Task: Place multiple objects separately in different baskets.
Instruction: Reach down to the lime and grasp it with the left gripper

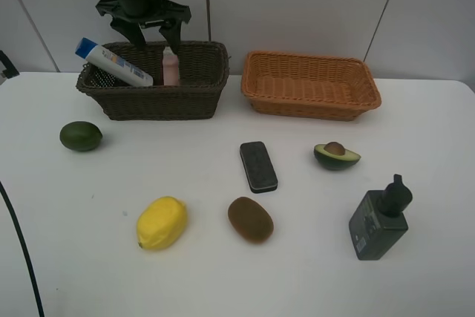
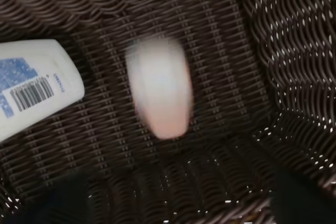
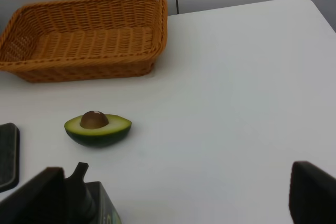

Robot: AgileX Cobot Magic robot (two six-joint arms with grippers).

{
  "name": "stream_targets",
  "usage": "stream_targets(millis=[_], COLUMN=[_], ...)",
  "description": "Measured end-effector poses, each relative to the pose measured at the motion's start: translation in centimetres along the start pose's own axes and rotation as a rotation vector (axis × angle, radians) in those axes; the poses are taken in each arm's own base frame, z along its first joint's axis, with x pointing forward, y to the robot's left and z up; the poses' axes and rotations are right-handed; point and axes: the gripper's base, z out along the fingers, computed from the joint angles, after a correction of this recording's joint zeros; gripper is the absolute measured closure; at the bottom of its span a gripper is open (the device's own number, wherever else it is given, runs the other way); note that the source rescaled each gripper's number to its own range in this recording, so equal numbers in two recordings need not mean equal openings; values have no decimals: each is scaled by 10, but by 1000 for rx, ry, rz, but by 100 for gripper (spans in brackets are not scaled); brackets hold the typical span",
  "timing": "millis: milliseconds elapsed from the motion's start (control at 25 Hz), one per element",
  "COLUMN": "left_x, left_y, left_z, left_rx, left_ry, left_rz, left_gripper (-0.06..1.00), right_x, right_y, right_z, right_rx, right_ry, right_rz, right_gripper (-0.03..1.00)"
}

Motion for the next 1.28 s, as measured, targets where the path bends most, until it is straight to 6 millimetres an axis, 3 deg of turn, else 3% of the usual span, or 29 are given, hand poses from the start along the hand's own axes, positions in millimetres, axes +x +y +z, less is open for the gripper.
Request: stream_targets(millis=[120,280,480,680,800,920,1080,1280], left_x=[2,-1,5,51,88,121,154,178], left_y=[-1,-10,-37,-57,-48,-33,-17,1], left_z=[-3,-15,-51,-93,-115,-123,-116,-82], left_rx=[1,33,85,60,-33,-138,-223,-186], left_ry=[28,-5,-61,-29,3,54,160,291], left_rz=[3,-8,85,246,296,373,547,622], left_gripper=[-4,-5,-5,-5,-5,-5,-5,-5], right_x=[0,0,0,0,0,0,0,0], right_y=[0,0,0,0,0,0,0,0], right_z=[0,0,0,0,0,0,0,0], right_rx=[0,0,0,0,0,0,0,0], right_ry=[0,0,0,0,0,0,0,0], right_rz=[0,0,0,0,0,0,0,0], right_gripper=[-3,-3,-3,-3,-3,-3,-3,-3])
